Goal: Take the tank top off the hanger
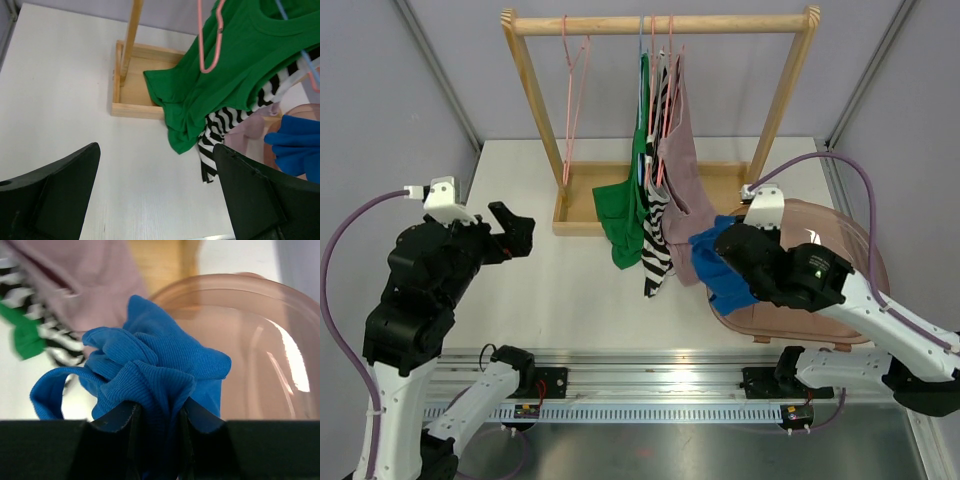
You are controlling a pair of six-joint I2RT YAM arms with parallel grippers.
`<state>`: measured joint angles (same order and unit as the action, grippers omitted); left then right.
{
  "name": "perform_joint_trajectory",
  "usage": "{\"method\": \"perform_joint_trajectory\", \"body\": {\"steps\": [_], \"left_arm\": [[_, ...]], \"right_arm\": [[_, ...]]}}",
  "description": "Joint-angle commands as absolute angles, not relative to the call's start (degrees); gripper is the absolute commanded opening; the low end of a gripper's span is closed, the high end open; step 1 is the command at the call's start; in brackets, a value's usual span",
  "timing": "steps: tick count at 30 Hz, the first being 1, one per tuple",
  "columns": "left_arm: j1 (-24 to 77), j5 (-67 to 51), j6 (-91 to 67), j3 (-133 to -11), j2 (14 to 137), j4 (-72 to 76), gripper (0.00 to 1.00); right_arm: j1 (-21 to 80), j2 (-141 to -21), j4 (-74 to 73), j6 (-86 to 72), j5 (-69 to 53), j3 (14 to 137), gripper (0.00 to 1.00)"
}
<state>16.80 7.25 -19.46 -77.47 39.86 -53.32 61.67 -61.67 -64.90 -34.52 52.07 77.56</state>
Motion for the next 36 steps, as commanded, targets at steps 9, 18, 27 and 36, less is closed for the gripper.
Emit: {"method": "perform_joint_trajectory", "body": {"steps": [9,18,27,36], "left_arm": [[16.61,-4.22,-21.09,-94.63,48.32,-52.82,0.99],[25.03,-0.29,-20.57,-110.99,61.95,-51.24,0.99],[38.23,13.0,-13.46,-125.24,80.06,-47.64,0.99],[41.4,18.53,-8.97,-131.39,93.06,-40.35,0.91]], "right_arm": [[47.55,-61.52,-69.17,-38.05,53.08,69.96,0.82],[47.64,-57.41,-68.56,-36.57,51.95,71.64,0.99],[47.64,-45.45,-58.98,-29.36,40.0,66.54,0.99],[47.64,-41.22,-55.64,-28.3,30.94,63.9,0.96]]}}
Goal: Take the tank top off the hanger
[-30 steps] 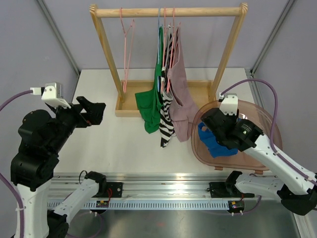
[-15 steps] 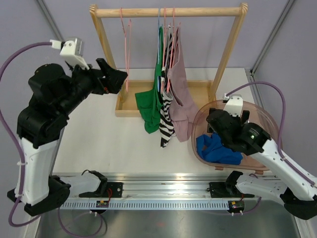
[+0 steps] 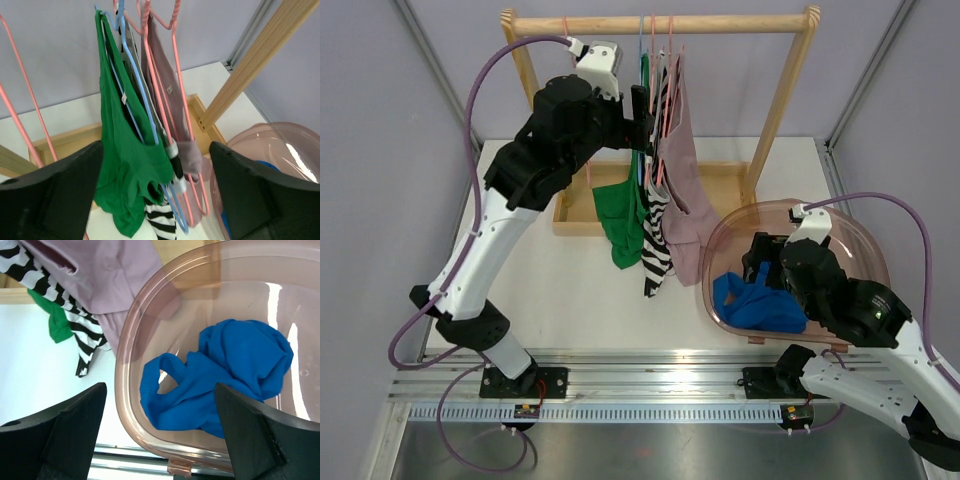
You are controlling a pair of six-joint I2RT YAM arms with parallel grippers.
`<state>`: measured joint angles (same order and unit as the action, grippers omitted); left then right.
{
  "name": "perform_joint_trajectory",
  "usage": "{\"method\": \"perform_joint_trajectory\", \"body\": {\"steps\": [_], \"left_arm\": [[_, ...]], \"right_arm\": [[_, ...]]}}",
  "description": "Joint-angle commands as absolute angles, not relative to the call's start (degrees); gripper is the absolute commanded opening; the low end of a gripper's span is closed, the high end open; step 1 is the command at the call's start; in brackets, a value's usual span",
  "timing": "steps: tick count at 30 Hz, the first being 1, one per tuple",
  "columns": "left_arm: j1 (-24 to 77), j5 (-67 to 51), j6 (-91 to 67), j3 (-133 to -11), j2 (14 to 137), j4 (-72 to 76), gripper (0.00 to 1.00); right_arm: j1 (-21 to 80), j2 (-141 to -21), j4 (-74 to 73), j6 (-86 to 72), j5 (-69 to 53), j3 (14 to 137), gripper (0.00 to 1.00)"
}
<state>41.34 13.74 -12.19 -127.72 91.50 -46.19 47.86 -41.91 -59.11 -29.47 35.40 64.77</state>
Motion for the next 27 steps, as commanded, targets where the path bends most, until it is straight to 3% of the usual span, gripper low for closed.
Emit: {"method": "perform_joint_trajectory", "body": {"steps": [1,8,9,22,27], "left_arm": [[41.4,18.81,-8.36,-131.83,94.03,-39.38,0.85],[41.22,21.71,-6.77,-135.53,100.19,-39.03,0.66],[41.13,22.67,-6.77,-135.44,100.89,-38.94,0.6],[38.15,21.45,-7.82,-133.33,103.27,-38.06,0.4],[37.35,19.16,-7.47,-133.59,104.59,-37.79,0.39]], "right_arm": [[47.64,-41.13,-55.37,-28.3,30.42,63.72,0.95],[47.64,-40.6,-54.49,-27.86,27.78,61.96,0.93],[47.64,-40.69,-54.14,-27.69,27.43,61.88,0.93],[47.72,-42.28,-51.51,-26.81,25.23,60.29,0.91],[47.64,-42.8,-51.24,-26.63,25.05,60.21,0.91]]}}
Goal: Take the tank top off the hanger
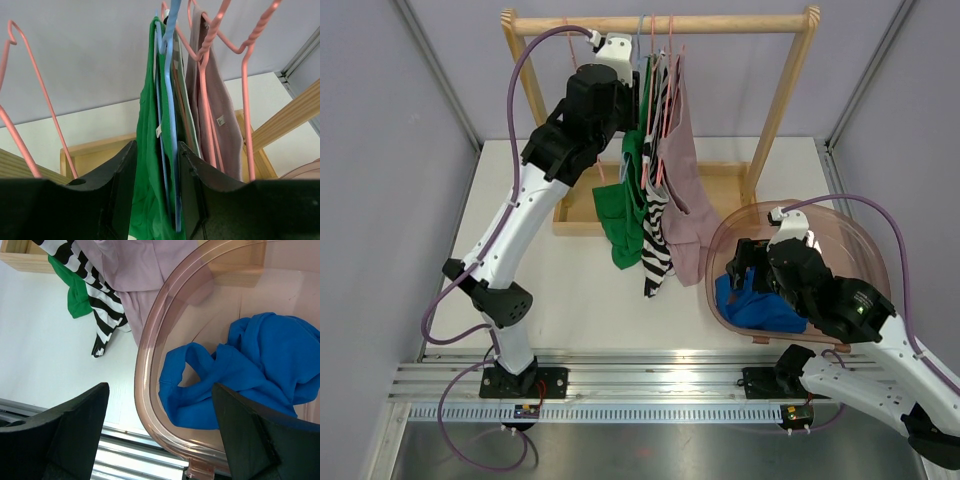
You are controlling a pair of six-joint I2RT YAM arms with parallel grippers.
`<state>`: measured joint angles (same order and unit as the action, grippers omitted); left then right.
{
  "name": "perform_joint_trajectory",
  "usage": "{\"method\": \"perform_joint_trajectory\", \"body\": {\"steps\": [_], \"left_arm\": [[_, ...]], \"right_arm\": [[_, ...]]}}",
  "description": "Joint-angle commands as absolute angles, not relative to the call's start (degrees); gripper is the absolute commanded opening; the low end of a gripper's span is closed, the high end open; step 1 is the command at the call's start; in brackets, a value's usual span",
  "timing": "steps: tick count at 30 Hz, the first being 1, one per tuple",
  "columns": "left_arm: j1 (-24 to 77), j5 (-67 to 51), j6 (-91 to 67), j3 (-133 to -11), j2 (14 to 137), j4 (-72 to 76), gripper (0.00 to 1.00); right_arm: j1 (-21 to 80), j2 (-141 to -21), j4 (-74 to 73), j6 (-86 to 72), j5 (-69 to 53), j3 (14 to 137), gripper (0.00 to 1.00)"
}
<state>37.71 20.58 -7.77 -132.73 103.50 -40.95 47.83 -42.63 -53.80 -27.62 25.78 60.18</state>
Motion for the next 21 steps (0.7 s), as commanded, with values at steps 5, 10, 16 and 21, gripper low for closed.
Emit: {"method": "perform_joint_trajectory", "body": {"steps": [5,10,16,21], "left_arm": [[37.27,18.02,-6.07,-134.38,105.47,-36.65,0.25],[37.27,17.31,-6.15,-137.28,106.79,-37.97,0.0],[37.35,20.3,-8.52,-137.02,102.67,-37.01,0.0],[37.27,21.53,-9.75,-136.85,98.8,-35.25,0.0]], "right_arm": [[47.64,-43.07,-51.24,-26.46,25.05,60.29,0.9],[47.64,-42.98,-51.5,-26.37,25.05,60.29,0.9],[47.64,-42.98,-51.33,-26.28,24.96,60.91,0.9],[47.55,-42.89,-51.33,-26.02,24.61,61.35,0.89]]}}
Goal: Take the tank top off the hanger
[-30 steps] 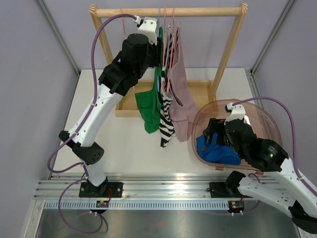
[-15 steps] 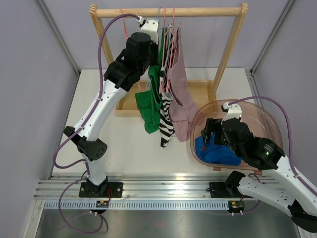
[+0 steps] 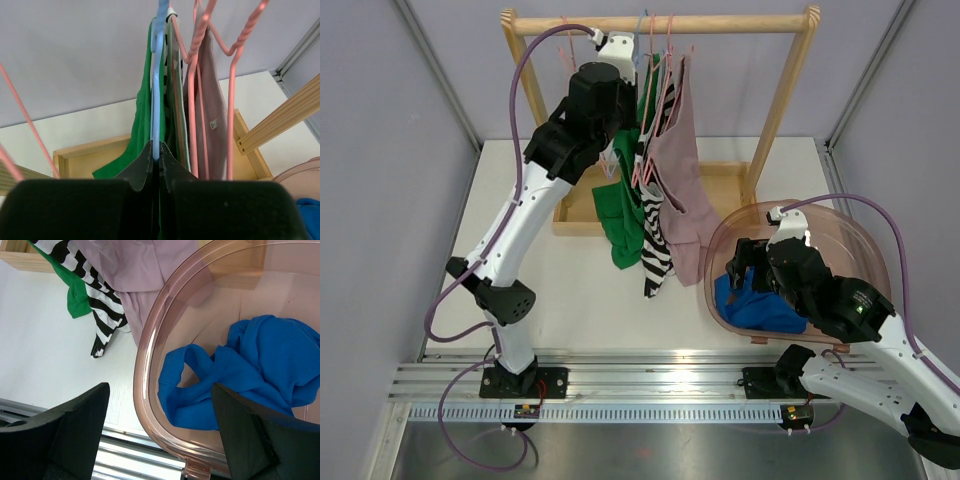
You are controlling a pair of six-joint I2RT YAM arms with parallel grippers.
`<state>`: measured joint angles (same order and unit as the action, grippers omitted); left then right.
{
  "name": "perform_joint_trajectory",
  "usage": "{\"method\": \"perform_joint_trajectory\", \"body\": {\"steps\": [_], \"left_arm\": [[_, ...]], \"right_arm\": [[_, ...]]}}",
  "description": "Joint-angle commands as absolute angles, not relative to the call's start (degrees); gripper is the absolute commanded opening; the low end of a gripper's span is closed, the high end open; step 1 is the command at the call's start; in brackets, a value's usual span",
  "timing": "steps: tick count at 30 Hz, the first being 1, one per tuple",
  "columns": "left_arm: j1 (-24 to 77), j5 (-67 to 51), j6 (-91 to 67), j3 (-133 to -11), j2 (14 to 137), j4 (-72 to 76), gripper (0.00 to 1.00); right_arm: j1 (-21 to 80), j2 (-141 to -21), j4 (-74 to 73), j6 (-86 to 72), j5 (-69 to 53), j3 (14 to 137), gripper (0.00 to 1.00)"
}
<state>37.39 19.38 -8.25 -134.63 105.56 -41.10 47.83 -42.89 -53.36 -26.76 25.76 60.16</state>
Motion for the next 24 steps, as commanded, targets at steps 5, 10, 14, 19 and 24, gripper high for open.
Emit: {"method": "perform_joint_trajectory", "body": {"steps": [5,10,14,19,24], "left_arm": [[37.27,21.98,-10.81,-135.97,95.19,-36.47,0.0],[37.27,19.88,-12.3,-128.7,87.92,-38.14,0.0],[37.35,15.66,-14.94,-118.59,79.38,-38.5,0.0],[38.41,8.8,-18.27,-99.96,65.33,-35.43,0.0],[39.11,5.11,-23.72,-78.78,48.89,-35.33,0.0]], "right_arm": [[47.72,-41.93,-51.07,-25.93,23.91,61.79,0.89],[47.55,-40.7,-51.24,-25.75,23.12,62.49,0.9],[47.64,-39.38,-48.62,-25.14,20.4,62.32,0.92],[47.64,-38.59,-42.38,-23.12,10.39,59.95,0.99],[47.64,-39.81,-30.25,-25.92,0.19,55.03,0.99]]}}
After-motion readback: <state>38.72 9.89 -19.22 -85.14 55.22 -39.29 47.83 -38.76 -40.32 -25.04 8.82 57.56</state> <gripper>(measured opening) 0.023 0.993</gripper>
